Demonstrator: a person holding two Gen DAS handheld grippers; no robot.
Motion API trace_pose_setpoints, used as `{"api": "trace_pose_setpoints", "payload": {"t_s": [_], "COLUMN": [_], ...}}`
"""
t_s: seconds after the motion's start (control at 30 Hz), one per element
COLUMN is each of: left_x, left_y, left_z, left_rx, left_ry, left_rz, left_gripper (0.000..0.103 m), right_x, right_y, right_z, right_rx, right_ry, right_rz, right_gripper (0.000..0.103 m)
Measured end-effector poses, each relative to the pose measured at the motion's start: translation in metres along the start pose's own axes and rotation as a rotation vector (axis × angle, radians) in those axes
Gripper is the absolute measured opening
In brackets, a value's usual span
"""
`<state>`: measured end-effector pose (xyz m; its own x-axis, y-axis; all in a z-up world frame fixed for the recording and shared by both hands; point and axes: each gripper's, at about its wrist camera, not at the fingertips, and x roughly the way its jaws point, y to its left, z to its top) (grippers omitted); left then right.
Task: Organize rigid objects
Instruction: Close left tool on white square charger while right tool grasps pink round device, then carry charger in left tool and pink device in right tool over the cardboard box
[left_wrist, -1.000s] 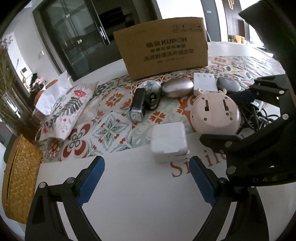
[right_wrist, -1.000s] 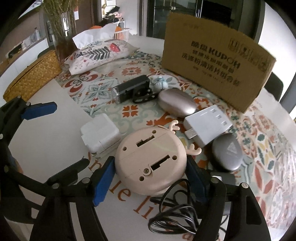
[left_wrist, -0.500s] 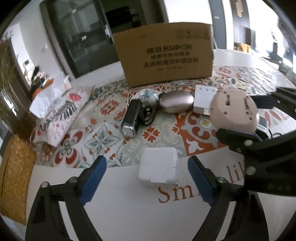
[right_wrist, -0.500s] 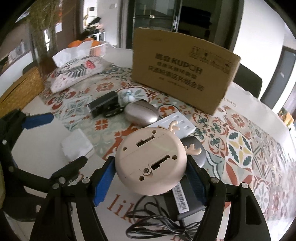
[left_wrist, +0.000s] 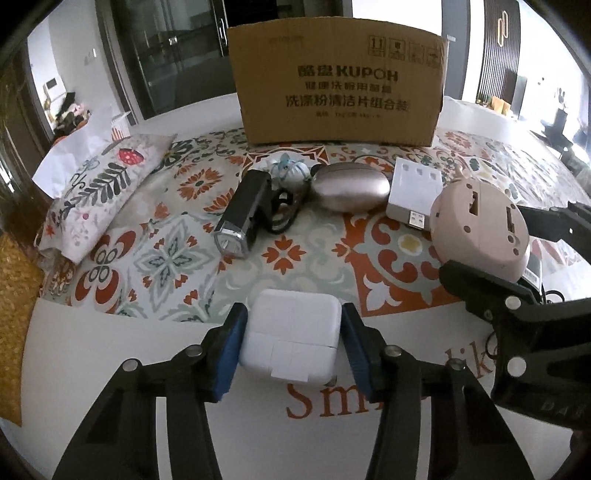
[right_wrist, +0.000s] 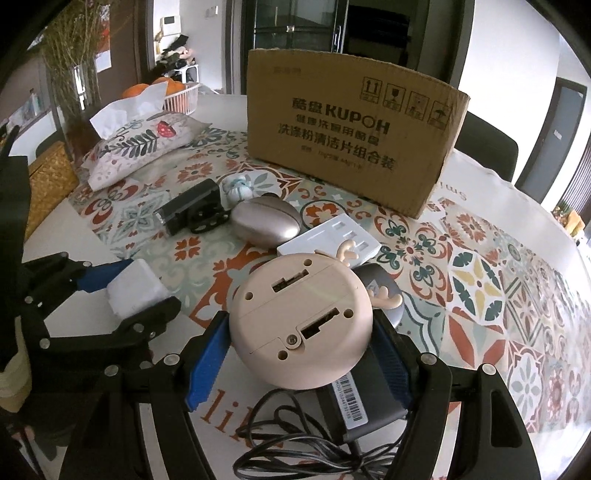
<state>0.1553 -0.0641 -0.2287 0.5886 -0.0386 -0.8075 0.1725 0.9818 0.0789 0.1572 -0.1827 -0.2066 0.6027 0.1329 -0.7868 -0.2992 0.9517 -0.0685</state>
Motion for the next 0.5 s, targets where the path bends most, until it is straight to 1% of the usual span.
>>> {"api": "trace_pose_setpoints", "payload": {"t_s": [0.07, 0.17, 0.37, 0.5], "left_x": [-0.003, -0.011, -0.030, -0.042], "left_y": [0.003, 0.007, 0.013, 0.019], "left_z": [0.001, 0.003, 0.014, 0.024], "left_rx": [-0.014, -0.018, -0.024, -0.031], "left_ry": [-0.002, -0.017, -0.061, -0.083], "left_rz": [-0.019, -0.025, -0.015, -0.012], "left_gripper": [0.050, 0.050, 0.050, 0.050], "right_x": [-0.003, -0.007, -0.021, -0.035], "right_y": [0.001, 0.000, 0.000, -0.002], "right_z": [0.000, 0.002, 0.007, 0.014], "right_rx": [0.007, 0.022, 0.054, 0.084], "right_ry": [-0.007, -0.019, -0.045, -0.070], "right_rz": [-0.001, -0.002, -0.011, -0.032], "right_gripper": [0.075, 0.075, 0.075, 0.075]}}
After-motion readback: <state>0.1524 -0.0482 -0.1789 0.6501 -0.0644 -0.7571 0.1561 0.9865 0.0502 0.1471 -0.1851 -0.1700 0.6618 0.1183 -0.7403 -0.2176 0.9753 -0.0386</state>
